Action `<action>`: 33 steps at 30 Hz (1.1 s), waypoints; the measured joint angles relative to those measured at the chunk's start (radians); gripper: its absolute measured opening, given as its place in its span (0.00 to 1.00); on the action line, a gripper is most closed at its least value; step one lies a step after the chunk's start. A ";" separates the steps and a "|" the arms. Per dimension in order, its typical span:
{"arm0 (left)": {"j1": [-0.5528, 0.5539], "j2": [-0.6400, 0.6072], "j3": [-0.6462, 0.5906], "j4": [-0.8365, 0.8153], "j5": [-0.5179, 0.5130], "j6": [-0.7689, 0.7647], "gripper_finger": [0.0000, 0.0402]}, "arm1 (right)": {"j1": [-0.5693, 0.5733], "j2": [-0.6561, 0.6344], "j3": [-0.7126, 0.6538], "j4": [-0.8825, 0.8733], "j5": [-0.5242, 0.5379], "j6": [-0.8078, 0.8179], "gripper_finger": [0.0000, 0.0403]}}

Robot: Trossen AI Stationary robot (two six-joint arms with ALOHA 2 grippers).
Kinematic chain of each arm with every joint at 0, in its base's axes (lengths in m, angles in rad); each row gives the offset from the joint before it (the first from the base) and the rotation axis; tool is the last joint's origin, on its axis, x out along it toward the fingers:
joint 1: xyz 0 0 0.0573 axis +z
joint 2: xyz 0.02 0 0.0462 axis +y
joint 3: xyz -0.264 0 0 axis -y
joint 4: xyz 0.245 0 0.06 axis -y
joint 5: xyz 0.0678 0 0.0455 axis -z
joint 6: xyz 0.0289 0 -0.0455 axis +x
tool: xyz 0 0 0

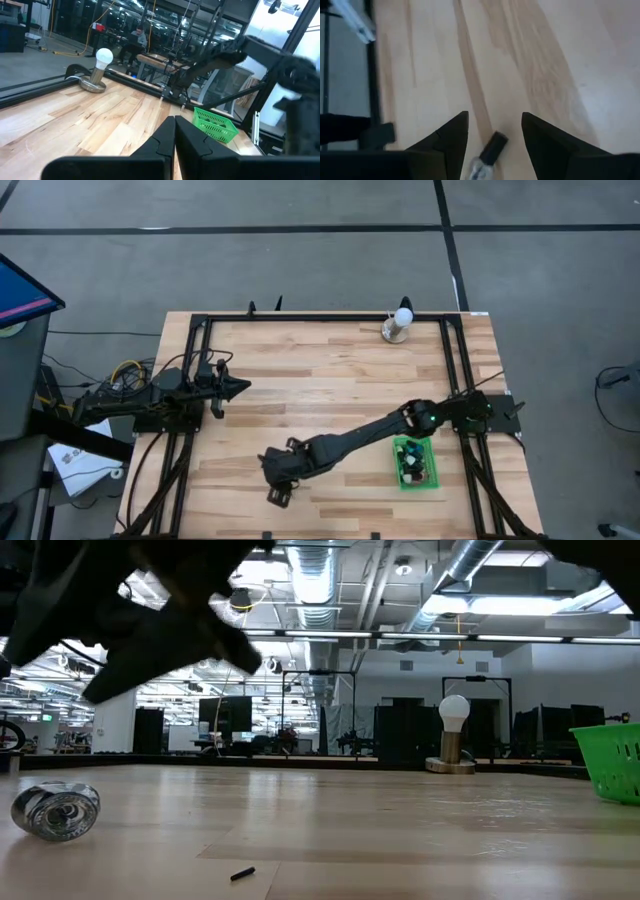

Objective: Pick & Place Nail Polish
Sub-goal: Put the transparent nail polish into the green bin

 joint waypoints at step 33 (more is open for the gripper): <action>0.000 0.000 0.000 0.000 0.000 0.000 0.01 | 0.062 0.015 -0.024 0.084 -0.022 -0.374 0.28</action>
